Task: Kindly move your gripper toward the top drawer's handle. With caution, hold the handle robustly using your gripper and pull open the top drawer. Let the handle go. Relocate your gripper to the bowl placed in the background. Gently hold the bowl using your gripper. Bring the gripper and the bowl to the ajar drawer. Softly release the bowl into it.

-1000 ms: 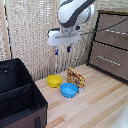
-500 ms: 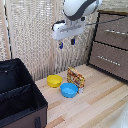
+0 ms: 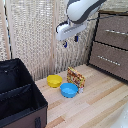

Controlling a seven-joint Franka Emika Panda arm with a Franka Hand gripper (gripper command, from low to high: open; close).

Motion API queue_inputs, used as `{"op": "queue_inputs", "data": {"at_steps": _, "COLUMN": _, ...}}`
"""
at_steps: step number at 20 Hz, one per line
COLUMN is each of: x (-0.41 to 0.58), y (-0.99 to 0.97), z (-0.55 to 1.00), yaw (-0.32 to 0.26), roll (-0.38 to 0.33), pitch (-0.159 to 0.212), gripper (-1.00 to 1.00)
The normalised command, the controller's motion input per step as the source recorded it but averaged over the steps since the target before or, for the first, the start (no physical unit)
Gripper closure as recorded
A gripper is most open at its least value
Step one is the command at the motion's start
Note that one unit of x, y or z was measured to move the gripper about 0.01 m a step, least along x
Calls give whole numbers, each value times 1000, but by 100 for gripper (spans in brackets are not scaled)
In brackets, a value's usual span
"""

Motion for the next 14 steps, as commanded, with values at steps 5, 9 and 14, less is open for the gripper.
{"op": "queue_inputs", "data": {"at_steps": 5, "x": 319, "y": -13, "z": 0, "yaw": -53, "roll": -375, "pitch": 72, "gripper": -100}}
{"op": "queue_inputs", "data": {"at_steps": 9, "x": 359, "y": 0, "z": 0, "yaw": -99, "roll": -375, "pitch": 87, "gripper": -100}}
{"op": "queue_inputs", "data": {"at_steps": 14, "x": 209, "y": 13, "z": 20, "yaw": -62, "roll": -375, "pitch": 89, "gripper": -100}}
